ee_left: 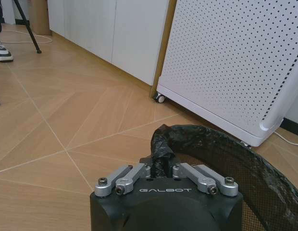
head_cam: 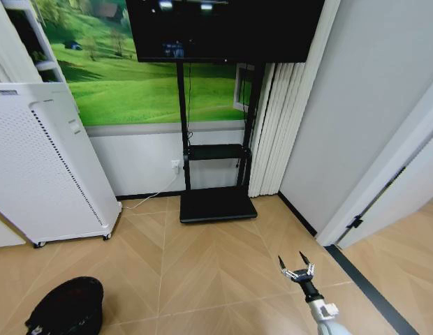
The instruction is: Pick up the trash bin and place the garbage on the floor into it.
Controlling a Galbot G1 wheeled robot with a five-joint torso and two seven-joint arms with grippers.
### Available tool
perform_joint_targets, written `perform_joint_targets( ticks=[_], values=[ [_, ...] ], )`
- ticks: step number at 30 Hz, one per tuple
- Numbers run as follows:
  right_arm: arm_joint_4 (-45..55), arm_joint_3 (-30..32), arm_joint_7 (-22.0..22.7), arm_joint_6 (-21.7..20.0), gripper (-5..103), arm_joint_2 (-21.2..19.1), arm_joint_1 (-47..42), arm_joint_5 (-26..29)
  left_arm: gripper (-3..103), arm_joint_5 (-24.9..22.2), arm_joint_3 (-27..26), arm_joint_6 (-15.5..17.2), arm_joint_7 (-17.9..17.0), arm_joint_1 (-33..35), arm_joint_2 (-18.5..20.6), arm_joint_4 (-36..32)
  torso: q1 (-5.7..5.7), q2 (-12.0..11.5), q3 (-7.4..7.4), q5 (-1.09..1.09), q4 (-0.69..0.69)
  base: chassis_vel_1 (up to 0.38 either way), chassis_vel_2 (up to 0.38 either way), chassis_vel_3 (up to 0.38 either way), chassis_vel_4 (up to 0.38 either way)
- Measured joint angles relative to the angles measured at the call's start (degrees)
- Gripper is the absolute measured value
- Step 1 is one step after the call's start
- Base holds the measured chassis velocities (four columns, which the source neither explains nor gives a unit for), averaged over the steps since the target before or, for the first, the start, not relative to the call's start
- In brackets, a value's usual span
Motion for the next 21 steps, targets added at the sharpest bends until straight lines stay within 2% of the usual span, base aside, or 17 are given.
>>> perform_joint_targets(
  ticks=[1, 2, 4, 6, 8, 9, 10, 11, 13, 14, 15, 16, 17, 19, 20, 21],
  values=[
    [0.0, 0.0, 0.0, 0.0, 100, 0.0, 0.0, 0.0, 22, 0.0, 0.1, 0.0, 0.0, -0.1, 0.0, 0.1, 0.0, 0.0, 0.0, 0.0, 0.0, 0.0, 0.0, 0.0, 0.0],
    [0.0, 0.0, 0.0, 0.0, 100, 0.0, 0.0, 0.0, 22, 0.0, 0.1, 0.0, 0.0, -0.1, 0.0, 0.1, 0.0, 0.0, 0.0, 0.0, 0.0, 0.0, 0.0, 0.0, 0.0],
    [0.0, 0.1, -0.1, 0.0, 100, 0.0, -0.1, 0.0, 32, 0.0, 0.2, 0.0, 0.0, -0.1, 0.0, 0.1, 0.0, 0.0, 0.0, -0.01, 0.0, 0.0, 0.0, 0.0, 0.0],
    [0.0, 0.1, -0.1, 0.0, 100, 0.0, 0.0, 0.0, 32, 0.0, 0.2, 0.0, 0.0, -0.2, 0.0, 0.1, 0.0, 0.0, 0.0, -0.01, 0.0, 0.0, 0.0, 0.0, 0.0],
    [0.0, 0.0, -0.2, 0.0, 100, 0.0, 0.0, 0.0, 43, 0.0, 0.3, 0.0, 0.0, -0.3, 0.0, 0.1, 0.0, 0.0, 0.0, -0.01, 0.0, 0.0, 0.0, 0.0, 0.0],
    [0.0, 0.0, -0.2, 0.0, 100, 0.0, 0.0, 0.0, 43, 0.0, 0.3, 0.0, 0.0, -0.3, 0.0, 0.1, 0.0, 0.0, 0.0, -0.01, 0.0, 0.0, 0.0, 0.0, 0.0],
    [-0.1, 0.0, -0.2, -0.1, 100, 0.0, 0.1, -0.1, 49, 0.0, 0.4, 0.1, 0.0, -0.4, 0.0, 0.2, 0.0, 0.0, 0.0, -0.01, 0.0, 0.0, 0.0, 0.0, 0.0],
    [-0.1, 0.0, -0.2, -0.1, 100, 0.0, 0.2, -0.1, 60, 0.0, 0.4, 0.2, 0.0, -0.4, 0.1, 0.2, 0.0, 0.0, 0.0, -0.01, 0.0, 0.0, 0.0, 0.0, 0.0],
    [-0.2, -0.1, -0.2, -0.1, 100, 0.0, 0.3, -0.1, 60, -0.1, 0.4, 0.2, 0.0, -0.4, 0.1, 0.3, 0.0, 0.0, 0.0, -0.01, 0.0, 0.0, 0.0, 0.0, 0.0],
    [-0.3, -0.1, -0.2, -0.2, 100, 0.0, 0.3, -0.1, 66, -0.1, 0.4, 0.2, 0.0, -0.5, 0.1, 0.3, 0.0, 0.0, 0.0, -0.01, 0.0, 0.0, 0.0, 0.0, 0.0],
    [-0.3, -0.1, -0.2, -0.2, 100, 0.0, 0.3, -0.1, 66, -0.1, 0.4, 0.2, 0.0, -0.5, 0.1, 0.3, 0.0, 0.0, 0.0, -0.01, 0.0, 0.0, 0.0, 0.0, 0.0],
    [-0.4, -0.1, -0.2, -0.2, 100, 0.0, 0.4, -0.2, 76, -0.1, 0.4, 0.3, 0.0, -0.5, 0.1, 0.4, 0.0, 0.0, 0.0, -0.01, 0.0, 0.0, 0.0, 0.0, 0.0],
    [-0.4, -0.1, -0.2, -0.2, 100, 0.0, 0.4, -0.2, 76, -0.1, 0.4, 0.3, 0.0, -0.5, 0.1, 0.4, 0.0, 0.0, 0.0, -0.01, 0.0, 0.0, 0.0, 0.0, 0.0],
    [-0.5, -0.2, -0.2, -0.2, 100, -0.2, 0.5, -0.2, 87, -0.1, 0.4, 0.3, 0.0, -0.6, 0.0, 0.5, 0.0, 0.0, 0.0, -0.01, 0.0, 0.0, 0.0, 0.0, 0.0],
    [-0.5, -0.2, -0.2, -0.2, 100, -0.2, 0.5, -0.2, 87, -0.1, 0.4, 0.3, 0.0, -0.6, 0.0, 0.5, 0.0, 0.0, 0.0, -0.01, 0.0, 0.0, 0.0, 0.0, 0.0],
    [-0.6, -0.2, -0.2, -0.2, 100, -0.2, 0.5, -0.2, 92, -0.1, 0.4, 0.3, 0.0, -0.6, 0.0, 0.5, 0.0, 0.0, 0.0, -0.01, 0.0, 0.0, 0.0, 0.0, 0.0]
  ],
)
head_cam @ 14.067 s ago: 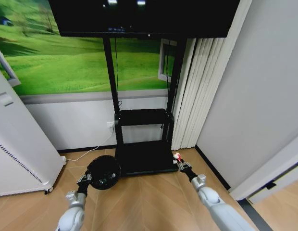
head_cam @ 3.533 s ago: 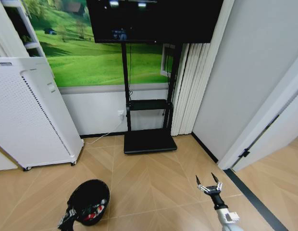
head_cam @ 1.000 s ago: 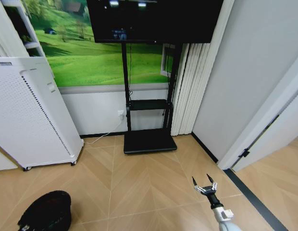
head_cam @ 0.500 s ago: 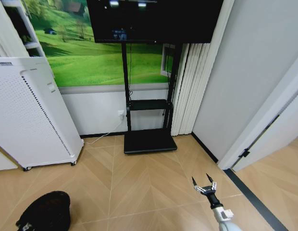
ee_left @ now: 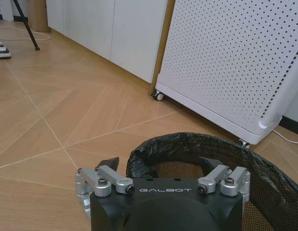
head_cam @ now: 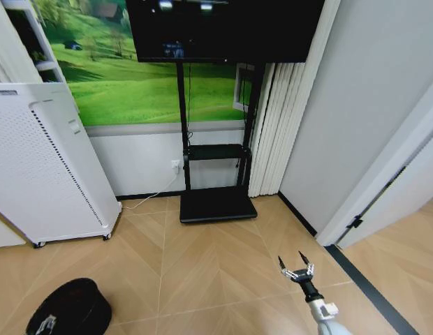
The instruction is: Pick up the trash bin and place the garbage on the floor into it.
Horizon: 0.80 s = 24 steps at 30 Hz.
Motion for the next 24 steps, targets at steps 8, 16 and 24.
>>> perform_joint_targets(
  ticks=[8, 16, 24],
  values=[
    [-0.2, 0.0, -0.2, 0.1, 100, 0.0, 0.0, 0.0, 100, 0.4, 0.1, 0.0, 0.5, 0.1, -0.3, -0.2, 0.0, 0.0, 0.0, 0.0, 0.0, 0.0, 0.0, 0.0, 0.0],
    [-0.6, 0.0, -0.4, 0.2, 100, -0.3, 0.2, 0.0, 100, 0.6, 0.1, 0.0, 0.6, 0.0, -0.4, 0.0, 0.0, 0.0, 0.0, 0.0, 0.0, 0.0, 0.0, 0.0, 0.0],
    [-1.2, -0.1, -0.9, 0.4, 100, 0.0, 0.5, -0.1, 100, 0.8, 0.1, 0.0, 0.6, 0.0, -0.5, 0.0, 0.0, 0.0, 0.0, 0.0, 0.0, 0.0, 0.0, 0.0, 0.0]
  ],
)
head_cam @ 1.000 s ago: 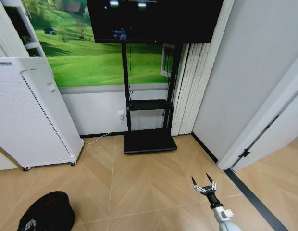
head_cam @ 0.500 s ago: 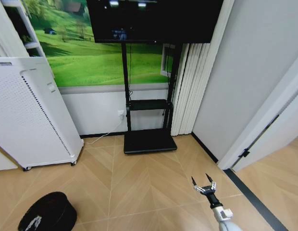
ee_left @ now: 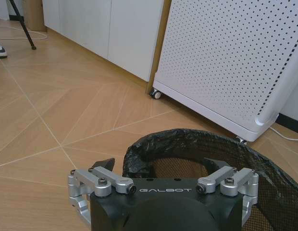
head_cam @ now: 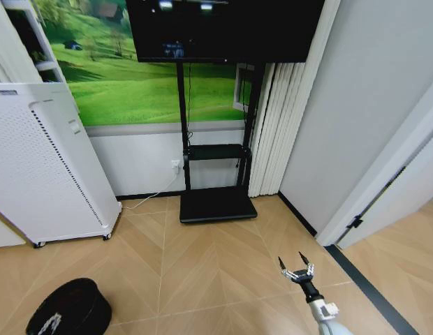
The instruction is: Pick up the trash bin and place the garbage on the floor into it.
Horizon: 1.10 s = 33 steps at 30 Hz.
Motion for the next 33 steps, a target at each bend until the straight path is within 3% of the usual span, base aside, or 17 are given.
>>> perform_joint_targets(
  ticks=[23, 33],
  values=[
    [0.3, 0.3, -0.4, 0.0, 100, -0.3, -0.3, 0.1, 100, -0.2, -0.4, 0.0, -0.1, 0.6, 0.1, -1.3, 0.0, 0.0, 0.0, 0.0, 0.0, 0.0, 0.0, 0.0, 0.0],
    [0.8, 0.6, -0.7, 0.1, 100, -0.3, -0.7, 1.3, 100, 2.9, -3.3, -1.8, 0.4, 1.4, 0.1, -7.8, 0.0, 0.0, 0.0, 0.01, 0.0, 0.0, 0.0, 0.0, 0.0]
  ],
)
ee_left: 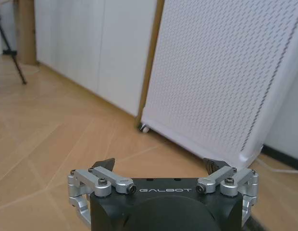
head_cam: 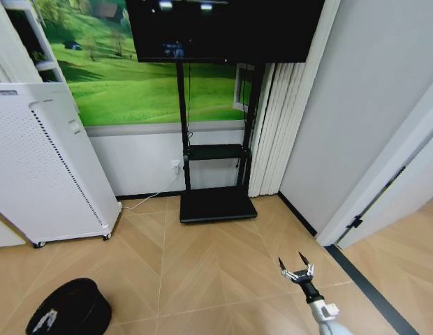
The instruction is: Pick up the trash bin and place the garbage on the floor into it.
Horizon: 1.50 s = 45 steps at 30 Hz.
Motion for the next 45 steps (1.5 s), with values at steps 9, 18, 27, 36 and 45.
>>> perform_joint_targets(
  ticks=[9, 18, 27, 36, 45],
  values=[
    [2.9, 1.2, 1.1, -1.7, 100, -1.2, -0.3, 5.2, 100, 8.0, -1.5, -2.4, 3.3, -2.7, 1.2, -11.5, 0.0, 0.0, 0.0, 0.0, 0.0, 0.0, 0.0, 0.0, 0.0],
    [16.3, 4.8, 3.1, -7.0, 100, -2.3, -4.1, 9.1, 100, 13.6, 6.8, -0.3, 4.5, -8.5, 5.6, -20.1, 0.0, 0.0, 0.0, 0.0, -0.02, 0.0, 0.0, 0.0, 0.0],
    [26.4, 5.4, 5.7, -11.3, 100, -3.1, -6.2, 9.9, 100, 15.9, 11.8, 1.3, 3.7, -10.5, 6.6, -20.6, 0.0, 0.0, 0.0, -0.01, 0.01, 0.0, 0.0, 0.0, 0.0],
    [28.6, 5.1, 7.6, -12.6, 100, -1.9, -7.1, 9.0, 100, 18.7, 14.4, 1.8, 2.9, -11.1, 6.6, -20.2, 0.0, 0.0, 0.0, -0.01, -0.01, 0.0, 0.0, 0.0, 0.0],
    [30.6, 4.5, 9.8, -13.8, 100, -0.3, -7.7, 6.4, 100, 18.3, 16.4, 2.1, 2.1, -12.4, 7.7, -19.8, 0.0, 0.0, 0.0, -0.02, 0.0, 0.0, 0.0, 0.0, 0.0]
  ],
)
